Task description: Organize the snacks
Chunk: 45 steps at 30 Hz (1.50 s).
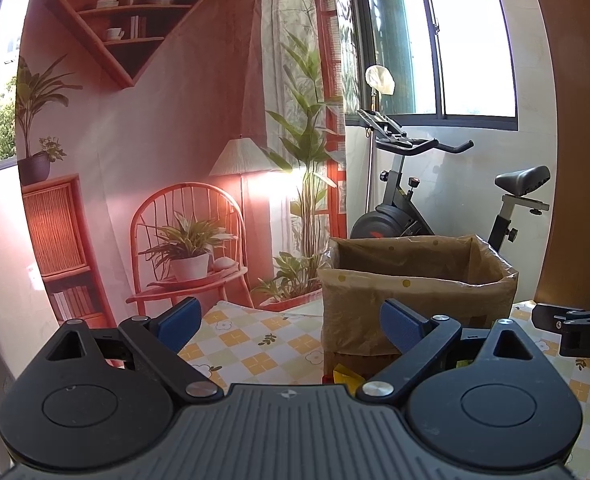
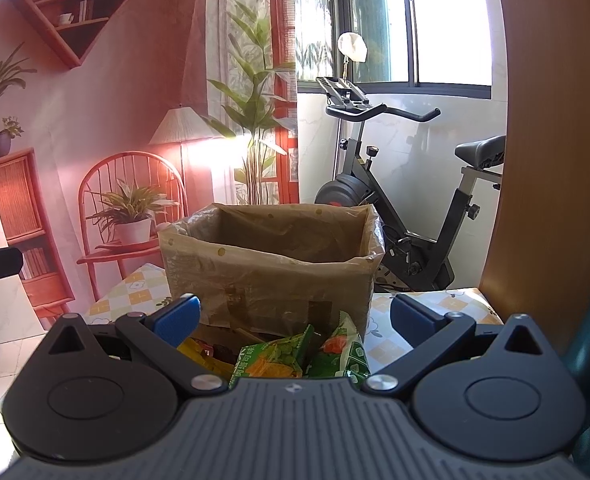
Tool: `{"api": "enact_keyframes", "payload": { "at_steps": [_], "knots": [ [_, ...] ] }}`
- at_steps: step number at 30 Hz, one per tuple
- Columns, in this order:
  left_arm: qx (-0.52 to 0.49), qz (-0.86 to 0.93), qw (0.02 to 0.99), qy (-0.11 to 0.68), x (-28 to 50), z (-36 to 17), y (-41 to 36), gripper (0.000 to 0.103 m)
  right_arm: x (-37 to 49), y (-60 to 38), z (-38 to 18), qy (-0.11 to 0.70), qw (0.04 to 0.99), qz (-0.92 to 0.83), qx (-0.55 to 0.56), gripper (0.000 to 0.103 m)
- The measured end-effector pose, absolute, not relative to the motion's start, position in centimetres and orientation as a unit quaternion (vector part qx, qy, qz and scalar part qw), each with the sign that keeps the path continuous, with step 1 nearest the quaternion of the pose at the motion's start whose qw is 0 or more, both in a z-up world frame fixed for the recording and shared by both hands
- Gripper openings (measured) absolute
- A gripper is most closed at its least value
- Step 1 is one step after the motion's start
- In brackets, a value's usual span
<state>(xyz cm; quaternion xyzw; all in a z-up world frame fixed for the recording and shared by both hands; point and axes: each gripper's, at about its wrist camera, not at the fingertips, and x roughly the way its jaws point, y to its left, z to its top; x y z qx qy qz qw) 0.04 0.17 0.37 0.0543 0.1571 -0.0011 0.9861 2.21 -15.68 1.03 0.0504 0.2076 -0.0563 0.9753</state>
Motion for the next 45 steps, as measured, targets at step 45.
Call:
{"api": "enact_keyframes", "payload": {
  "at_steps": [45],
  "knots": [
    [-0.001,0.004,0.982,0.188,2.3,-2.7,1.7,0.101,3.6,-15.7,-2.5,0.225,0.971,-0.045,0.070,0.103]
  ]
}}
